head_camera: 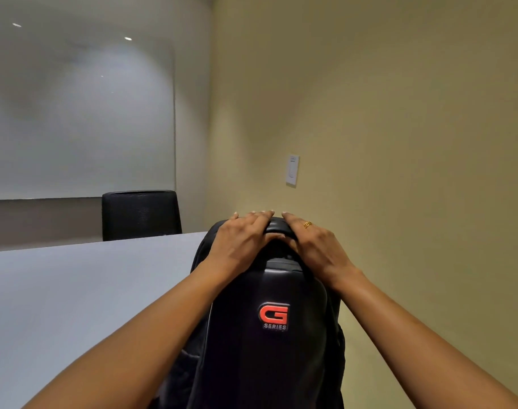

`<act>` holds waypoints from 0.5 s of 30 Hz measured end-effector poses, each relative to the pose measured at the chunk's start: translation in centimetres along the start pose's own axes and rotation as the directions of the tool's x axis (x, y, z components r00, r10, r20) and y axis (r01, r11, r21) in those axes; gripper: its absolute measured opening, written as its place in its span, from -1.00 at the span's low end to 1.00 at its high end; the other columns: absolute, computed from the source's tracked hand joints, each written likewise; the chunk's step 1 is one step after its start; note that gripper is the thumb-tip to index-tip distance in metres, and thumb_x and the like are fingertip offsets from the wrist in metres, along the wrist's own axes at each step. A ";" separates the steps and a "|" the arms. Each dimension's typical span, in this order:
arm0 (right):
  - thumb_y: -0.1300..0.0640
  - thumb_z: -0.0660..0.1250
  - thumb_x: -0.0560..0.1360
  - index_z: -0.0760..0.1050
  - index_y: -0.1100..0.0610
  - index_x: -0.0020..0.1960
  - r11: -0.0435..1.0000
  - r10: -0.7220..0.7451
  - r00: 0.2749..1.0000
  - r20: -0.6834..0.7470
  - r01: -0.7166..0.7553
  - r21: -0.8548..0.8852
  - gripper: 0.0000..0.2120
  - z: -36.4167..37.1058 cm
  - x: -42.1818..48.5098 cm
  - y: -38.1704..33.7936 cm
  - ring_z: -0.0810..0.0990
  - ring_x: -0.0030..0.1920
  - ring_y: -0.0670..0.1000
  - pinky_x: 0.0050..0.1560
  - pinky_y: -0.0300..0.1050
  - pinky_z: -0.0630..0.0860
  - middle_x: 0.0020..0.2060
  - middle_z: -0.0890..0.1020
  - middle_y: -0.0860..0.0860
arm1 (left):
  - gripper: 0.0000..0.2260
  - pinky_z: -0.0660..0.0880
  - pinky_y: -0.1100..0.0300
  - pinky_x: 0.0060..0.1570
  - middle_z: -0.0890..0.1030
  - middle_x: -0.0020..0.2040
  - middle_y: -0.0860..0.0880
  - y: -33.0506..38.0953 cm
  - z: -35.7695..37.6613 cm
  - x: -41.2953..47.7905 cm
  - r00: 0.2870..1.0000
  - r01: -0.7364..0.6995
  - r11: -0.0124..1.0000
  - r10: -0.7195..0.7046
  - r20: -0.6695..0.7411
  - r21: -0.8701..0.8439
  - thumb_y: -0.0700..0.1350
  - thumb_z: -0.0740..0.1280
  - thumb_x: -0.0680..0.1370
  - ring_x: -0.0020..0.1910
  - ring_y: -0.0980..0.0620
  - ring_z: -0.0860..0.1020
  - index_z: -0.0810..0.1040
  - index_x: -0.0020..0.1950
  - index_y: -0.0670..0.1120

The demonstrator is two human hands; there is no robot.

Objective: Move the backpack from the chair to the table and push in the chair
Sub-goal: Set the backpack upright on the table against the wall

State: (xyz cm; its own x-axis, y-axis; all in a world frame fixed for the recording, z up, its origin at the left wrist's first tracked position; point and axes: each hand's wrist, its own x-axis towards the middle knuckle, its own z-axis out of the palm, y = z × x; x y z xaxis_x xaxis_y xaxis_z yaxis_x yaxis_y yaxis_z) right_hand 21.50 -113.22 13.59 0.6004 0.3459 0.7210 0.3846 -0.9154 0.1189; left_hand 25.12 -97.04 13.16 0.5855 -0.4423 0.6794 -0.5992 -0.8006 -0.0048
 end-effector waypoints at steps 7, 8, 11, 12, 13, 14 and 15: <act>0.06 0.23 0.54 0.35 0.29 0.31 0.998 -0.024 1.000 -0.007 0.025 0.061 -0.57 6.7 9.2 4.7 0.58 0.02 0.29 -0.08 0.13 0.49 0.12 0.57 0.29 | -0.59 0.40 -0.03 0.09 0.58 0.14 -0.16 -6.2 3.3 7.2 0.993 0.117 0.990 -0.115 -0.035 0.079 0.12 0.15 0.56 0.07 -0.18 0.54 0.46 0.20 -0.17; 0.04 0.21 0.55 0.35 0.28 0.30 0.998 -0.020 1.000 -0.004 0.020 0.062 -0.58 7.6 10.6 5.3 0.57 0.02 0.29 -0.08 0.13 0.48 0.11 0.57 0.29 | -0.60 0.41 -0.01 0.03 0.59 0.12 -0.16 -7.3 3.8 8.3 0.992 0.126 0.988 -0.122 -0.042 0.093 0.12 0.15 0.56 0.05 -0.18 0.54 0.47 0.18 -0.17; 0.04 0.20 0.55 0.38 0.27 0.25 0.998 -0.024 1.000 -0.016 0.025 0.049 -0.62 10.2 14.5 7.0 0.58 -0.04 0.30 -0.11 0.13 0.48 0.04 0.60 0.30 | -0.58 0.35 -0.07 0.19 0.56 0.18 -0.24 -10.4 5.5 11.7 0.993 0.106 0.990 -0.100 -0.066 0.097 0.11 0.15 0.56 0.24 -0.19 0.47 0.47 0.18 -0.22; 0.05 0.21 0.55 0.39 0.28 0.23 0.999 -0.025 0.999 -0.023 0.026 0.048 -0.63 11.1 15.6 7.6 0.58 -0.05 0.30 -0.12 0.13 0.48 0.02 0.60 0.30 | -0.57 0.28 -0.13 0.28 0.53 0.23 -0.25 -11.3 6.1 12.8 0.994 0.095 0.991 -0.089 -0.068 0.089 0.10 0.15 0.56 0.33 -0.18 0.40 0.46 0.19 -0.24; 0.06 0.21 0.55 0.40 0.28 0.22 0.999 -0.026 0.999 -0.027 0.027 0.047 -0.65 11.9 16.6 8.1 0.59 -0.06 0.30 -0.12 0.13 0.48 0.01 0.60 0.31 | -0.56 0.22 -0.17 0.32 0.50 0.27 -0.24 -12.2 6.7 13.9 0.994 0.088 0.992 -0.082 -0.068 0.087 0.10 0.15 0.56 0.38 -0.17 0.34 0.45 0.20 -0.25; 0.07 0.22 0.55 0.40 0.29 0.21 0.999 -0.023 0.999 -0.026 0.024 0.048 -0.66 12.8 17.4 8.6 0.59 -0.06 0.30 -0.12 0.14 0.48 0.00 0.61 0.31 | -0.56 0.19 -0.18 0.34 0.49 0.30 -0.22 -13.0 7.3 14.8 0.995 0.084 0.993 -0.079 -0.068 0.084 0.10 0.15 0.56 0.39 -0.16 0.32 0.45 0.21 -0.25; 0.07 0.22 0.55 0.40 0.29 0.21 0.999 -0.018 1.000 -0.023 0.019 0.049 -0.66 13.7 18.2 9.0 0.59 -0.07 0.30 -0.12 0.14 0.49 0.00 0.61 0.30 | -0.56 0.18 -0.19 0.34 0.47 0.32 -0.21 -13.8 8.0 15.6 0.995 0.082 0.994 -0.077 -0.066 0.077 0.10 0.15 0.56 0.40 -0.16 0.31 0.45 0.22 -0.24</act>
State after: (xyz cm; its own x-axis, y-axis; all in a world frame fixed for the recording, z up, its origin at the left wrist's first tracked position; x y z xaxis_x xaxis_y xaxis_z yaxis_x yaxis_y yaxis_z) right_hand 45.50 -112.38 18.38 0.5768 0.3578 0.7344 0.4303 -0.8972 0.0991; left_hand 46.92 -96.09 17.97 0.5926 -0.3512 0.7249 -0.5053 -0.8629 -0.0050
